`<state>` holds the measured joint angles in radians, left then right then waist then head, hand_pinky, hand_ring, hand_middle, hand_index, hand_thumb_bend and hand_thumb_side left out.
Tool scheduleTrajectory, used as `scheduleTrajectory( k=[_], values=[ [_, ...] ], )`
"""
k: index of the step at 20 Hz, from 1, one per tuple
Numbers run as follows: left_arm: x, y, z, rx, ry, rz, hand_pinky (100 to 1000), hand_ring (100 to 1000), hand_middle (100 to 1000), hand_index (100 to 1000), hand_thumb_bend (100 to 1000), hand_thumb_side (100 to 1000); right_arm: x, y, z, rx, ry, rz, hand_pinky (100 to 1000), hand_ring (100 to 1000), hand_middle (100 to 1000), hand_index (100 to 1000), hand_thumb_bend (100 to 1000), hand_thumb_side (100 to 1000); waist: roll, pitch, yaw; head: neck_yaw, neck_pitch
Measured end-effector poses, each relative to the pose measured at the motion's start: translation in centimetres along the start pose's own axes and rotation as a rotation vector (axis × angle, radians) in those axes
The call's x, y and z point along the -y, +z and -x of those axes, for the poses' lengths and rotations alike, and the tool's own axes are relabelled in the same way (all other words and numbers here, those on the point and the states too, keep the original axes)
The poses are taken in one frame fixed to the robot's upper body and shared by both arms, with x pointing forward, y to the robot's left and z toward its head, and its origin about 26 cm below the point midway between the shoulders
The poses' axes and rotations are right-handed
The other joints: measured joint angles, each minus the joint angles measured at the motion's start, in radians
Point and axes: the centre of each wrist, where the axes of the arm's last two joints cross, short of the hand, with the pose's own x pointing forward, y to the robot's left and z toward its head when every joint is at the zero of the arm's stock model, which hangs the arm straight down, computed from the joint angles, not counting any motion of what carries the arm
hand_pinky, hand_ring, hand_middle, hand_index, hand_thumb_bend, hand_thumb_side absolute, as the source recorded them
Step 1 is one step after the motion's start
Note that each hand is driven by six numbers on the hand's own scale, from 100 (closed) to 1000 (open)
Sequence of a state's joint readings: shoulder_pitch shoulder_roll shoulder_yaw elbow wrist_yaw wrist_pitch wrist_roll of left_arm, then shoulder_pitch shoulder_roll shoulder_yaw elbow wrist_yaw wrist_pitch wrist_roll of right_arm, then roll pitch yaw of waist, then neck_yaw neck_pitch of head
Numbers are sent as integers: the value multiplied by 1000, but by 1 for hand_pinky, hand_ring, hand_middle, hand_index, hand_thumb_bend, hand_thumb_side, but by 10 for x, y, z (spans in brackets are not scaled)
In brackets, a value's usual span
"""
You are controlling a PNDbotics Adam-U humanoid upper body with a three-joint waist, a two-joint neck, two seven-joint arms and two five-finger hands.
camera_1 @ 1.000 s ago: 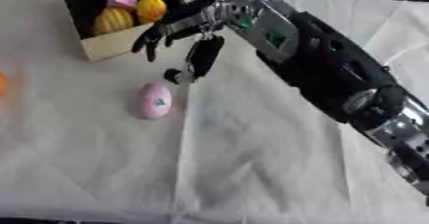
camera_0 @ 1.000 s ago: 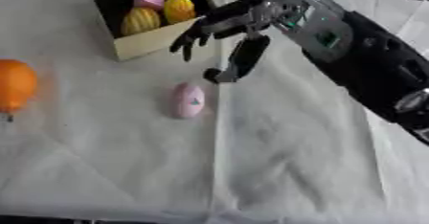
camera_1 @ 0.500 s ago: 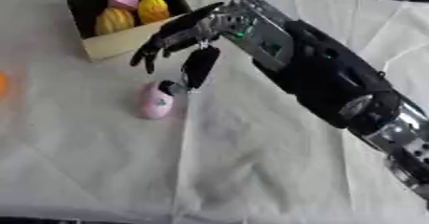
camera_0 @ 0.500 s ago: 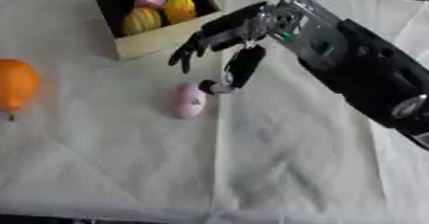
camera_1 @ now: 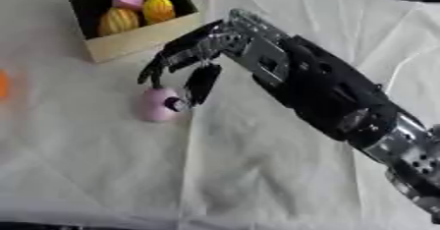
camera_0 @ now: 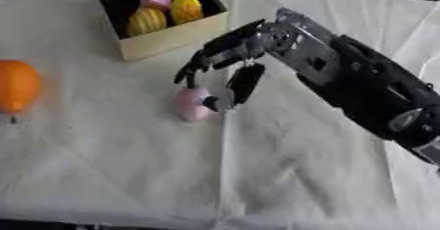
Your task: Pick up objects on the table and place them in the box.
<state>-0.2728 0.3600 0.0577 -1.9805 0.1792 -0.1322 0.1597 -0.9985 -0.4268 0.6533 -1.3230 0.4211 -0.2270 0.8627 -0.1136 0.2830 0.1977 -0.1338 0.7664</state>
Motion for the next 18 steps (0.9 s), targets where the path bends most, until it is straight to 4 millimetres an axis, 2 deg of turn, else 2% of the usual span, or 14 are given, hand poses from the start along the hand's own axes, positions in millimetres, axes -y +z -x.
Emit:
scheduleTrajectory(
  k=[3,8,11,15,18],
  values=[
    [0,0,0,-1,2,0,810,822,789,841,100,654,-5,-3,2,-16,16,3,884,950,804,980,100,385,0,0,0,0,0],
    [1,0,0,-2,10,-2,810,823,790,841,100,655,-10,-8,1,-36,62,9,878,945,805,974,108,336,0,1,2,-1,0],
    [1,0,1,-3,13,-3,810,824,790,841,100,656,-12,-10,1,-52,93,23,873,940,805,966,162,317,0,1,2,-1,0],
    [1,0,1,-5,14,-1,810,824,791,841,100,657,-12,-10,1,-81,134,47,854,918,761,931,141,277,0,1,2,-1,0],
    [1,0,1,-6,15,1,810,825,791,841,100,657,-12,-10,1,-89,150,63,836,893,731,901,158,247,0,1,2,-1,0]
  ],
)
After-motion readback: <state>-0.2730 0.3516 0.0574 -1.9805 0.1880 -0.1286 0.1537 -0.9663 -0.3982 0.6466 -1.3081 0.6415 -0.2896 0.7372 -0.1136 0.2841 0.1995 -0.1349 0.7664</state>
